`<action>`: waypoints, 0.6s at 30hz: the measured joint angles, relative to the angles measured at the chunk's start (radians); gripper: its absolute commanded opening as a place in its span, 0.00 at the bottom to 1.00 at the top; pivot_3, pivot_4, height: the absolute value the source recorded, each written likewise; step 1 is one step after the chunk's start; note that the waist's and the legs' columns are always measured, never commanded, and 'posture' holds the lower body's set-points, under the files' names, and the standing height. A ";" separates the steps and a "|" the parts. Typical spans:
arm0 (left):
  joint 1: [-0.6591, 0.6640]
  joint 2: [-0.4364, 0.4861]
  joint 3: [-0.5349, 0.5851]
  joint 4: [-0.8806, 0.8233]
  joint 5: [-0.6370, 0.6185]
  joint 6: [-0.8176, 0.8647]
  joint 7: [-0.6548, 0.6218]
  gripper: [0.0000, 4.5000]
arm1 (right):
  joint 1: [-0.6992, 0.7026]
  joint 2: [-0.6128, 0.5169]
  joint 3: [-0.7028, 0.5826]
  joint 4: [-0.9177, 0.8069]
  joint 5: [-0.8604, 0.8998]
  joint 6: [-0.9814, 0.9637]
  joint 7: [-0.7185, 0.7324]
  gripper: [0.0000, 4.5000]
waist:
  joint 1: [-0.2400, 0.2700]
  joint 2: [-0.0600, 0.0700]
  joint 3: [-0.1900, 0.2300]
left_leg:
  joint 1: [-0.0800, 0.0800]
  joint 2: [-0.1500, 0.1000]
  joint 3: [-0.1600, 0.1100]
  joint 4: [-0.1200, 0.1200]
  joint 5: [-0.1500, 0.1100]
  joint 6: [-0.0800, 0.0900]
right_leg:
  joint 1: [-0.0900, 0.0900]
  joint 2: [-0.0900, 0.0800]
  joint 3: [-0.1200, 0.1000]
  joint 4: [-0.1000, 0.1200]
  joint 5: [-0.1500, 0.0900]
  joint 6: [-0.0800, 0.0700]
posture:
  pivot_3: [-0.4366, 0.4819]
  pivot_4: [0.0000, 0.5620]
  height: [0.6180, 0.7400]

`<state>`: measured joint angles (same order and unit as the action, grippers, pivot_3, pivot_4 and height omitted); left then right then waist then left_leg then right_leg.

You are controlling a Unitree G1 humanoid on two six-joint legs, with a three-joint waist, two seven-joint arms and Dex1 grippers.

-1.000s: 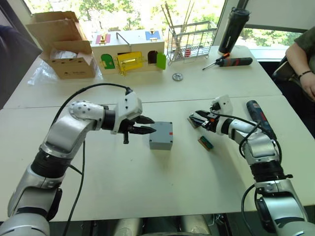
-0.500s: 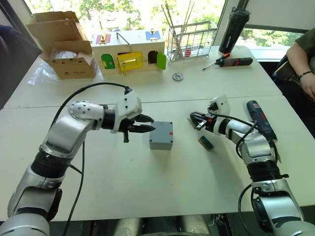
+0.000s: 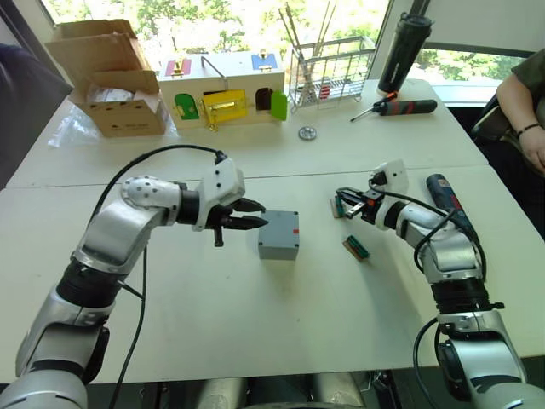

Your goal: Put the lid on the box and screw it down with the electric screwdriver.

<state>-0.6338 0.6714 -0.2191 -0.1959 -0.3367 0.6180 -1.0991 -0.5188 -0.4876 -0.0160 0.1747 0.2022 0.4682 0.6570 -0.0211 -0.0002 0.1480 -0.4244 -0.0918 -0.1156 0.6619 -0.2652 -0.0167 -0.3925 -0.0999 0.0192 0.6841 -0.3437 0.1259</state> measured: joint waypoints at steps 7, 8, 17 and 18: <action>0.000 -0.004 0.000 0.013 0.000 -0.013 0.000 0.30 | -0.011 -0.010 -0.003 -0.102 0.026 0.053 0.009 0.01 | 0.000 0.000 0.000 | 0.000 0.000 0.000 0.000 0.000 0.000 | 0.000 0.000 0.000 0.000 0.000 0.000 | 0.48 0.27 1.00; 0.000 -0.003 0.000 0.018 0.000 -0.013 -0.001 0.30 | -0.012 -0.013 -0.005 -0.135 0.045 0.076 0.017 0.01 | 0.000 0.000 0.000 | 0.000 0.000 0.000 0.000 0.000 0.000 | 0.000 0.000 0.000 0.000 0.000 0.000 | 0.48 0.27 1.00; 0.039 0.068 0.052 0.024 -0.023 0.016 -0.010 0.30 | 0.035 -0.037 0.046 -0.460 0.219 0.276 0.106 0.01 | 0.007 0.000 0.000 | 0.000 0.000 -0.001 0.000 0.000 0.000 | 0.001 -0.001 0.000 0.000 0.000 0.000 | 0.48 0.27 1.00; 0.039 0.068 0.053 0.024 -0.026 0.023 -0.009 0.30 | 0.039 -0.035 0.052 -0.466 0.224 0.286 0.105 0.01 | 0.009 0.000 0.000 | 0.000 -0.001 -0.001 0.001 0.000 0.000 | 0.001 -0.001 0.000 0.000 0.000 0.000 | 0.48 0.27 1.00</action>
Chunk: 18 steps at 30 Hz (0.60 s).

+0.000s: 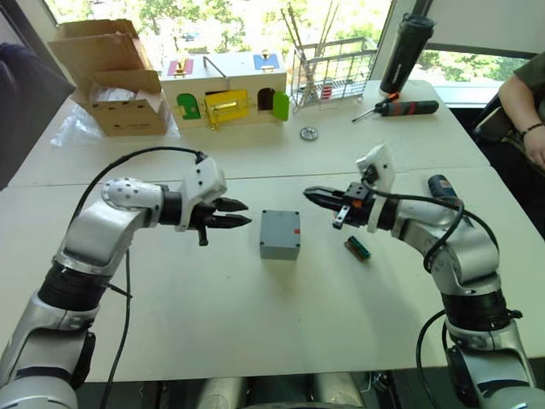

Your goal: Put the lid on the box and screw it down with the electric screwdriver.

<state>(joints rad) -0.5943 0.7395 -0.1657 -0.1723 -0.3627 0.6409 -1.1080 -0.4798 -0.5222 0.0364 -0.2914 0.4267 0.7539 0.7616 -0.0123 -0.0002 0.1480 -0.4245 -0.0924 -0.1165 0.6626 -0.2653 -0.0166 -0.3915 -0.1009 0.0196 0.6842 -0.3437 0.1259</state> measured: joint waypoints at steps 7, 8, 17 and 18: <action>0.027 -0.018 0.006 -0.002 -0.020 0.026 0.043 0.30 | 0.006 0.046 0.058 0.017 -0.013 -0.006 -0.033 0.01 | -0.006 0.000 0.000 | 0.000 0.000 0.000 -0.001 0.000 0.000 | -0.001 0.000 0.000 0.000 0.000 0.000 | 0.48 0.27 1.00; 0.033 -0.019 0.006 -0.004 -0.020 0.029 0.048 0.30 | 0.007 0.045 0.058 0.019 -0.016 -0.006 -0.034 0.01 | -0.006 0.000 0.000 | 0.000 0.000 0.000 -0.001 0.000 0.000 | -0.001 0.000 0.000 0.000 0.000 0.000 | 0.48 0.27 1.00; 0.041 -0.027 0.006 -0.027 -0.021 0.034 0.068 0.30 | 0.022 0.035 0.073 0.022 -0.022 -0.006 -0.030 0.01 | -0.006 0.000 0.000 | 0.000 0.000 0.000 -0.001 0.000 0.000 | -0.001 0.000 0.000 0.000 0.000 0.000 | 0.48 0.27 1.00; 0.041 -0.028 0.006 -0.027 -0.021 0.034 0.068 0.30 | 0.022 0.035 0.073 0.022 -0.022 -0.006 -0.030 0.01 | -0.006 0.000 0.000 | 0.000 0.000 0.000 -0.001 0.000 0.000 | -0.001 0.000 0.000 0.000 0.000 0.000 | 0.48 0.27 1.00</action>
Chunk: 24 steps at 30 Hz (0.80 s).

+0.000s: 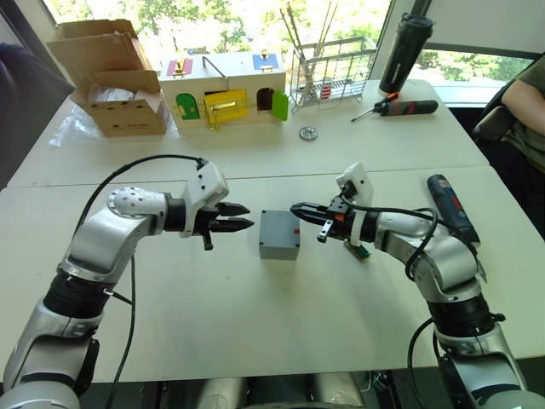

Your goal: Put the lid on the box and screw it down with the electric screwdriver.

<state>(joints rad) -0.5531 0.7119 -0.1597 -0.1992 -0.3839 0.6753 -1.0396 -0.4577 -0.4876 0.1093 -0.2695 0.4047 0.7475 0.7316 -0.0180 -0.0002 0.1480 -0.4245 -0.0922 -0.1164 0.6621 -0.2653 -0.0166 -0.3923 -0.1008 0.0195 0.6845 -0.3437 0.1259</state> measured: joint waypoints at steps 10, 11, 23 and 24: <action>-0.003 -0.007 -0.002 0.000 0.000 0.000 0.000 0.30 | 0.004 0.000 0.002 0.036 -0.025 -0.038 0.000 0.01 | 0.000 0.000 0.000 | 0.000 0.000 0.000 0.000 0.000 0.000 | 0.000 0.000 0.000 0.000 0.000 0.000 | 0.48 0.27 1.00; -0.003 -0.007 -0.002 0.000 0.000 0.000 0.001 0.30 | 0.005 -0.001 0.004 0.041 -0.030 -0.040 0.000 0.01 | 0.000 0.000 0.000 | 0.000 0.000 0.000 0.000 0.000 0.000 | 0.000 0.000 0.000 0.000 0.000 0.000 | 0.48 0.27 1.00; -0.003 -0.007 -0.002 0.000 0.001 0.000 0.007 0.30 | 0.004 0.005 0.026 0.077 -0.050 -0.072 0.003 0.01 | 0.000 0.000 0.000 | 0.000 0.000 0.000 0.000 0.000 0.000 | 0.000 0.000 0.000 0.000 0.000 0.000 | 0.48 0.27 1.00; -0.003 -0.007 -0.002 0.000 0.001 -0.001 0.008 0.30 | 0.004 0.005 0.028 0.078 -0.051 -0.072 0.003 0.01 | 0.000 0.000 0.000 | 0.000 0.000 0.000 0.000 0.000 0.000 | 0.000 0.000 0.000 0.000 0.000 0.000 | 0.48 0.27 1.00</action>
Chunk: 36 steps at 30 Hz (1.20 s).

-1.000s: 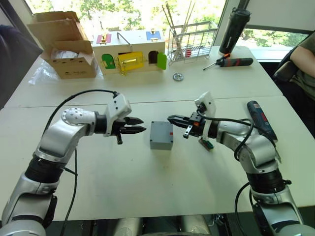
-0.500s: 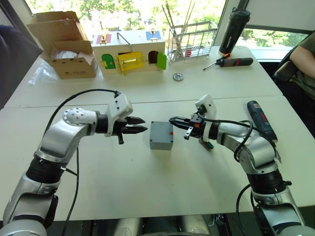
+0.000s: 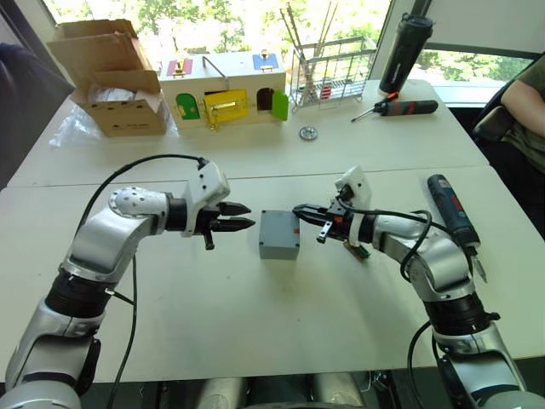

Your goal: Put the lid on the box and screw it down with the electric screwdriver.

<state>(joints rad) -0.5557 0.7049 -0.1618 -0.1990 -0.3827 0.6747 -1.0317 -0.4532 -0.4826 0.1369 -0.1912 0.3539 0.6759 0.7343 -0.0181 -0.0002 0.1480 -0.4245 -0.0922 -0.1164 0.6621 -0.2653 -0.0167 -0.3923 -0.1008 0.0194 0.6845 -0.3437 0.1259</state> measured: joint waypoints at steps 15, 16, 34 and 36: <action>0.001 -0.008 -0.001 0.000 0.000 -0.003 0.003 0.30 | 0.000 -0.024 0.010 0.000 -0.023 -0.007 0.020 0.95 | 0.000 0.000 0.000 | 0.000 0.000 0.000 0.000 0.000 0.000 | 0.000 0.000 0.000 0.000 0.000 0.000 | 0.48 0.27 1.00; 0.000 -0.014 -0.001 0.000 -0.001 -0.004 0.002 0.30 | -0.001 -0.040 0.003 -0.001 -0.021 -0.003 0.021 0.95 | 0.001 0.000 0.000 | 0.000 0.000 0.000 0.000 0.000 0.000 | 0.000 0.000 0.000 0.000 0.000 0.000 | 0.48 0.27 1.00; -0.106 -0.130 -0.063 -0.053 -0.044 -0.060 -0.097 0.30 | -0.347 -0.812 -0.021 0.419 -0.022 0.377 0.312 0.95 | 0.000 0.001 0.000 | 0.000 0.000 0.005 -0.001 -0.001 0.002 | 0.000 -0.001 0.001 -0.002 0.000 0.000 | 0.48 0.27 1.00; -0.102 -0.135 -0.071 -0.082 -0.045 -0.063 -0.100 0.30 | -0.387 -0.837 0.087 0.532 -0.086 0.384 0.404 0.95 | 0.000 0.001 0.000 | 0.000 0.001 0.005 -0.001 -0.001 0.003 | 0.000 -0.002 0.002 -0.003 0.000 0.000 | 0.48 0.27 1.00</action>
<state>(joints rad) -0.6573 0.5703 -0.2326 -0.2808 -0.4275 0.6112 -1.1313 -0.8398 -1.3195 0.2235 0.3411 0.2682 1.0603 1.1384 -0.0179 0.0004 0.1484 -0.4249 -0.0916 -0.1114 0.6615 -0.2668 -0.0141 -0.3925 -0.1023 0.0211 0.6819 -0.3437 0.1259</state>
